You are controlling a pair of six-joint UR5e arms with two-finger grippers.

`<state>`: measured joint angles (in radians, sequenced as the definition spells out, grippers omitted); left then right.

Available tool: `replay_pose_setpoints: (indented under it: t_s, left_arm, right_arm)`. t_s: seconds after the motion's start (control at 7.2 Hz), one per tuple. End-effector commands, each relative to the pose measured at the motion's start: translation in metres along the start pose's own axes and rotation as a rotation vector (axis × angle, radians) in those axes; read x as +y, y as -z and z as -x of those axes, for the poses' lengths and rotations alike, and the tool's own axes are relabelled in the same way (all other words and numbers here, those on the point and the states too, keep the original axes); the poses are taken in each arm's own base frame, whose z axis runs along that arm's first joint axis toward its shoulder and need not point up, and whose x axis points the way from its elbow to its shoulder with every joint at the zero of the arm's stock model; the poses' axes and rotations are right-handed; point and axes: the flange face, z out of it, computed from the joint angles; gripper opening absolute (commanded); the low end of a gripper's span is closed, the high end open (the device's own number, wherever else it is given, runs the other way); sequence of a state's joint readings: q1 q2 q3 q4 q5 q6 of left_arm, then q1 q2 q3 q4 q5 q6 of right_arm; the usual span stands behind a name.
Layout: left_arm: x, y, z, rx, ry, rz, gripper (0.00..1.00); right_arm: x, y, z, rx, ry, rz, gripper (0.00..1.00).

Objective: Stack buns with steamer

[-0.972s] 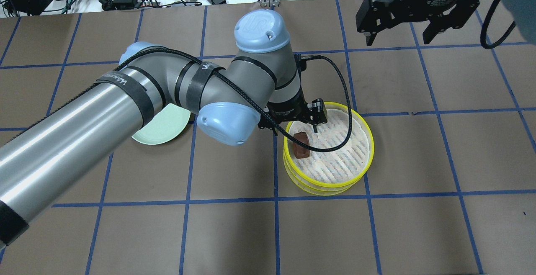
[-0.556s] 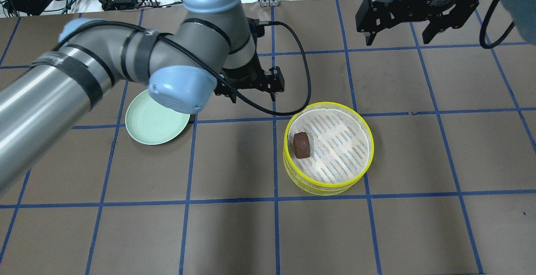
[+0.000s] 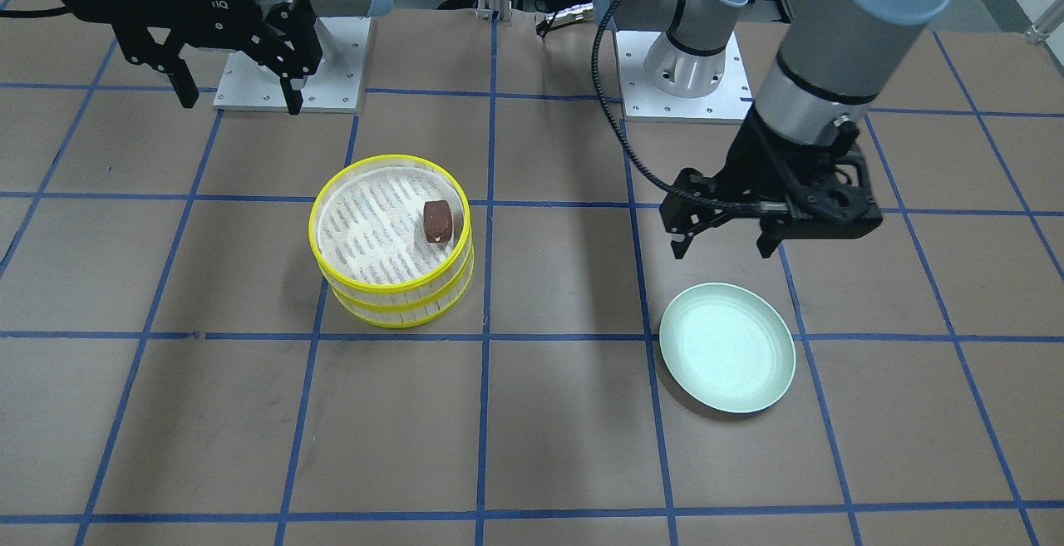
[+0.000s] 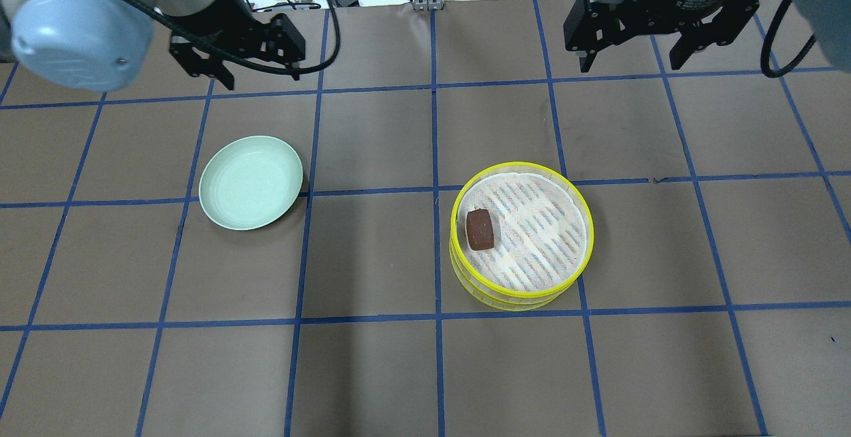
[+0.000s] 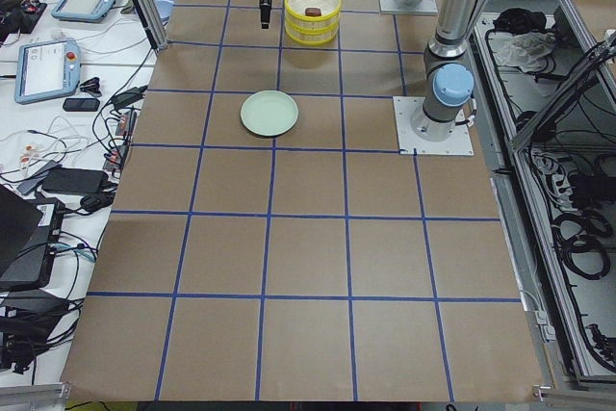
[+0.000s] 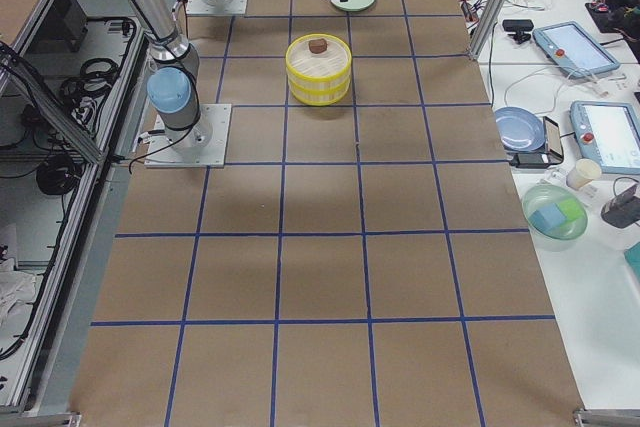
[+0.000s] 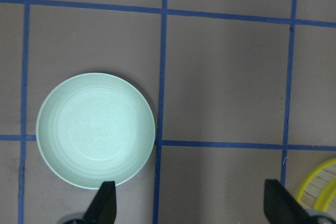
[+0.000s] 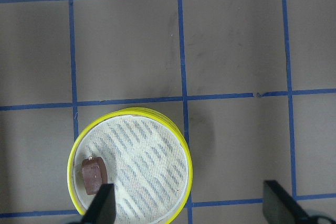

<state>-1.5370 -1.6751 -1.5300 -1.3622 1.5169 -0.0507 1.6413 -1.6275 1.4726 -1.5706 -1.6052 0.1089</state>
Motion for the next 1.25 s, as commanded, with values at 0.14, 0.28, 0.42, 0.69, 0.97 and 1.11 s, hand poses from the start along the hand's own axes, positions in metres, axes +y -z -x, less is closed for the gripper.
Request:
replay_pose_setpoints:
  t_s: [0.14,0.28,0.42,0.69,0.97,1.11]
  left_arm:
    - [0.037,0.059,0.026,-0.063,0.015,-0.009,1.00]
    - [0.044,0.064,0.025,-0.063,0.013,0.001,1.00]
    - [0.045,0.061,0.026,-0.068,0.013,0.008,1.00]
    - [0.047,0.055,0.026,-0.069,0.012,0.025,1.00]
    - [0.048,0.052,0.026,-0.065,0.013,0.033,1.00]
    - [0.048,0.052,0.026,-0.065,0.013,0.033,1.00]
  right_arm:
    - [0.001,-0.001,0.000,-0.002,0.000,0.003,1.00]
    - [0.000,-0.002,0.000,-0.002,0.000,0.005,1.00]
    - [0.000,-0.002,0.000,-0.002,0.000,0.005,1.00]
    - [0.001,-0.002,0.000,-0.003,0.000,0.003,1.00]
    - [0.000,-0.003,0.001,-0.005,0.000,0.003,1.00]
    - [0.000,-0.003,0.001,-0.005,0.000,0.003,1.00]
